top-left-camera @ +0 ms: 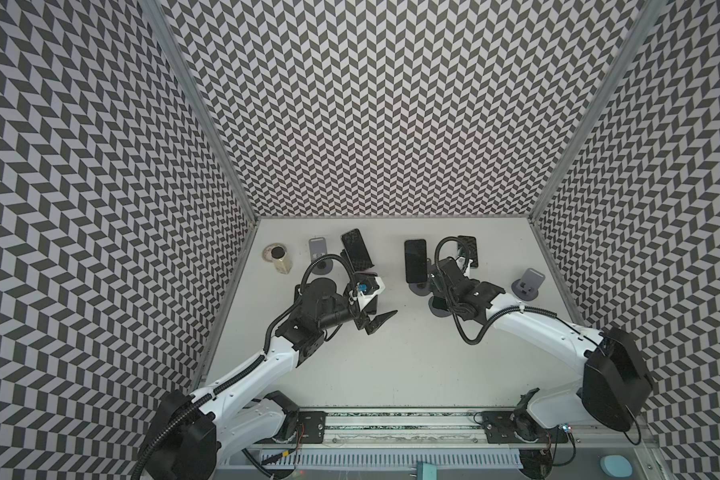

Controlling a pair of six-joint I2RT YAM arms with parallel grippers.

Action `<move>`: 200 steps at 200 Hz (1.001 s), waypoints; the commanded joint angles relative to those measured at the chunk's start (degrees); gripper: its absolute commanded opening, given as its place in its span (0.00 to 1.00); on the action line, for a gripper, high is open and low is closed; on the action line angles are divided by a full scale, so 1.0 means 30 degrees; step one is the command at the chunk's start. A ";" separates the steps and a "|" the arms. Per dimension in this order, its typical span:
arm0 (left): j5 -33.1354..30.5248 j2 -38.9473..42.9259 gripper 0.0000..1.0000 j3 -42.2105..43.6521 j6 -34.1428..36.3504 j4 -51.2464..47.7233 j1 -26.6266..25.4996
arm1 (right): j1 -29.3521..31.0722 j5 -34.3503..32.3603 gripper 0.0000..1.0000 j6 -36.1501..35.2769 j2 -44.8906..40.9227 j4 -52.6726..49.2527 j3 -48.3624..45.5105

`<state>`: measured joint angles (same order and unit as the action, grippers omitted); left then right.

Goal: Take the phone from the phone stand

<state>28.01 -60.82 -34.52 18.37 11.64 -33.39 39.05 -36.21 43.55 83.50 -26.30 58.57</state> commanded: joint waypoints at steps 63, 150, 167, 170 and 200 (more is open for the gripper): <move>0.0302 -0.0065 0.97 -0.0530 0.0314 -0.0335 -0.0092 | -0.0271 0.0003 0.84 -0.0351 0.0697 0.1298 0.0573; 0.0317 -0.0114 0.97 -0.0532 0.0391 -0.0372 -0.0092 | -0.0481 0.0082 0.82 -0.0296 0.1125 0.1591 0.0773; 0.0316 -0.0133 0.97 -0.0526 0.0409 -0.0364 -0.0092 | -0.0536 0.0019 0.82 -0.0288 0.1195 0.1620 0.0781; 0.0329 -0.0135 0.97 -0.0532 0.0402 -0.0364 -0.0092 | -0.0561 0.0027 0.82 -0.0301 0.1220 0.1620 0.0781; 0.0361 -0.0183 0.97 -0.0532 0.0372 -0.0364 -0.0092 | -0.0619 -0.0017 0.82 -0.0231 0.1382 0.1675 0.0781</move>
<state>28.08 -60.90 -34.52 18.41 11.40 -33.39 37.56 -35.77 42.61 86.76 -23.68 59.53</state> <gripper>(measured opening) 0.969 0.816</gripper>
